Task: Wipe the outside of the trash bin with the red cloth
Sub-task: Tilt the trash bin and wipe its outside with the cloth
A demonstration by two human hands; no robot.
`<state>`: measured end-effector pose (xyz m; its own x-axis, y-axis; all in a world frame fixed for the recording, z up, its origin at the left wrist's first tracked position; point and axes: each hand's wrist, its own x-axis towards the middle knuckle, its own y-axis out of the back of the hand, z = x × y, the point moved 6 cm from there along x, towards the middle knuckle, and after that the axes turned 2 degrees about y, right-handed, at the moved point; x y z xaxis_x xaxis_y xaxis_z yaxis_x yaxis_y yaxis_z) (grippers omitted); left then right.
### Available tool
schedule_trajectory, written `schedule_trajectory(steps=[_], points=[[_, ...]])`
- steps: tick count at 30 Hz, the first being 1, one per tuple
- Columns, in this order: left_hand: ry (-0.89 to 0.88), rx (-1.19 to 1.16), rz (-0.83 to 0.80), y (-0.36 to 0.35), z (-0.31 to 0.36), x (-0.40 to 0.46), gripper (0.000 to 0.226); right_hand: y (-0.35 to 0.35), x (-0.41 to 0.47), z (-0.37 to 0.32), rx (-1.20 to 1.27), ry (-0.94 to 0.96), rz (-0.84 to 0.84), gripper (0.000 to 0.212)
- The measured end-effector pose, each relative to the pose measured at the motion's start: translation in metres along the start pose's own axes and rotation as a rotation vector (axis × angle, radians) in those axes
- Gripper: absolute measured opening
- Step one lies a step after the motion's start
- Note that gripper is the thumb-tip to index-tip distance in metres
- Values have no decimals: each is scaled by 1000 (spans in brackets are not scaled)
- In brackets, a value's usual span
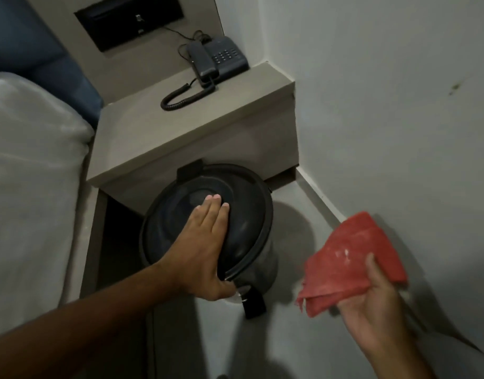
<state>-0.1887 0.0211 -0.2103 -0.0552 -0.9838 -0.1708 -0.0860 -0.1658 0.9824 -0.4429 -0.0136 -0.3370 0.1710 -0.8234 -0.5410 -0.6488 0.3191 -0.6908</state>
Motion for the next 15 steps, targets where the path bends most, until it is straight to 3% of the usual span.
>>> schedule_trajectory(steps=[3, 9, 13, 15], points=[[45, -118, 82, 21, -14, 1, 137, 5, -6, 5, -58, 58, 19, 67], [144, -609, 165, 20, -80, -55, 126, -14, -12, -4, -328, 269, 40, 81], [70, -832, 216, 3, -82, -76, 110, -36, -16, 23, -553, 278, -18, 42], [27, -859, 229, 0, -75, -76, 100, -47, -17, 39, -683, 276, -59, 44]])
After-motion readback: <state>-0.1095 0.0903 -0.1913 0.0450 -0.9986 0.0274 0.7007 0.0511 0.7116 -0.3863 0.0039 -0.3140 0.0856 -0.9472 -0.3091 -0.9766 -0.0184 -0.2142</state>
